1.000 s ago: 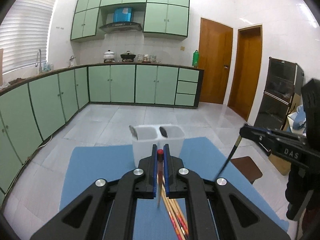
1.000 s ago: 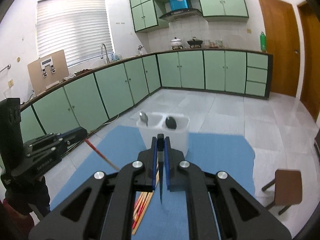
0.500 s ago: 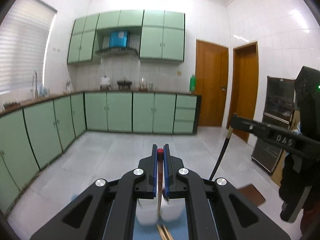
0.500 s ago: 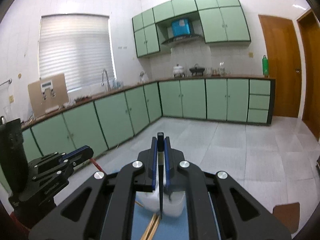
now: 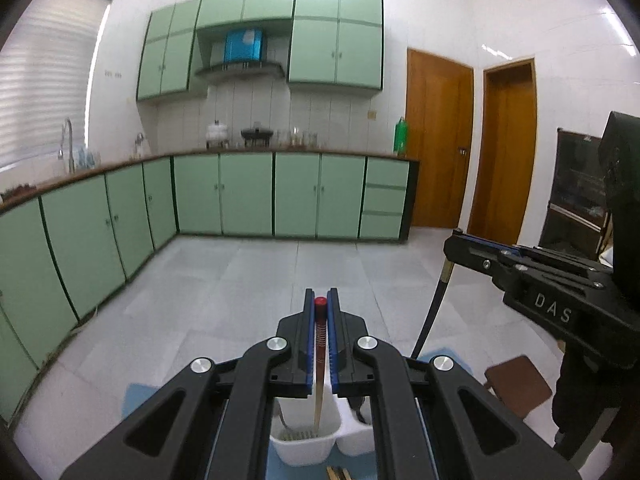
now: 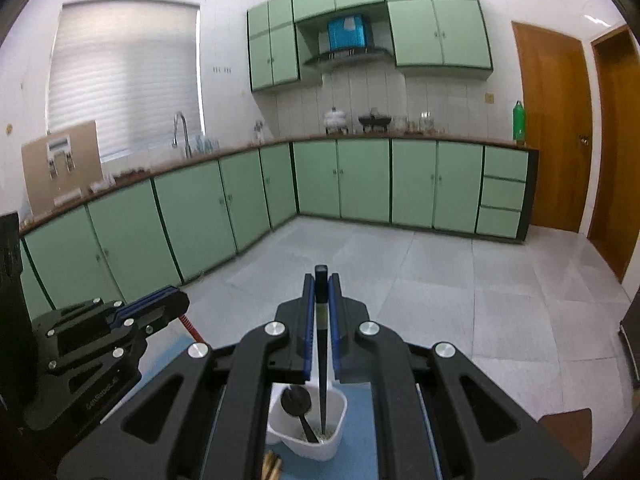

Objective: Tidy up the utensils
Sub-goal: 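Lift both chopsticks upright into the white holder and open both tools, then move both open tools back to the chopstick pile on the mat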

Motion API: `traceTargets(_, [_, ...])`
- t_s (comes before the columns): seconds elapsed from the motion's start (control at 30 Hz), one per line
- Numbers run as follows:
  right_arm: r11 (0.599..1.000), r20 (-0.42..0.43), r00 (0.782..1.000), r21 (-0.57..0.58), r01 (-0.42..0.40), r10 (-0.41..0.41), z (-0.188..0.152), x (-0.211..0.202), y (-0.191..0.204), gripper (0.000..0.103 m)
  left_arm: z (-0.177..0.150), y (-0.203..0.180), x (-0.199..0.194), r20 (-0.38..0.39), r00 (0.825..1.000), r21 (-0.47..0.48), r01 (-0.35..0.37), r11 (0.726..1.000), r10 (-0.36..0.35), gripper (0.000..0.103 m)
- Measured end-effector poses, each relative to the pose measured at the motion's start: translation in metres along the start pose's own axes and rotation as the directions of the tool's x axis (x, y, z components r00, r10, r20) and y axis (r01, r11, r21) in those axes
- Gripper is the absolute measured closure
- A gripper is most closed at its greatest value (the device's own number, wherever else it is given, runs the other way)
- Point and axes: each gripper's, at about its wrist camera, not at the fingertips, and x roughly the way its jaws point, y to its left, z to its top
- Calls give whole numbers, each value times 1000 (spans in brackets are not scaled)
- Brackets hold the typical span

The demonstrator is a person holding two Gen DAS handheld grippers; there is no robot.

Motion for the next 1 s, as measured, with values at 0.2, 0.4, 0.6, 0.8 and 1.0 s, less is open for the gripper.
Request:
traceTargets(0.2, [1000,-6,1000,15,16,-16,-23,-9,5,65,-20,4,-1,-40,999,-4,2,1000,-2,89])
traceTargets(0.4, [998,15,999,41,36,-37,-50,-50,5,50,-35,7,-35,-31,1000,-16,-7,1000,6,71])
traceTargets(0.6, [997,-25,999,71,40,-38,-105,-88,9,36,-82,4,-71,-92,996,-21,-23,1000,21,60])
traceTargets(0.8, [994,-134,990,89,60,-48,-182,-107,28,34,-151,-3,-89,-210,977,-21,-38,999,33,58])
traceTargets(1.0, [995,-253,967,95,39,-14,-240,-109,53,34,-217,-7,-94,-342,939,-41,-55,998,38,58])
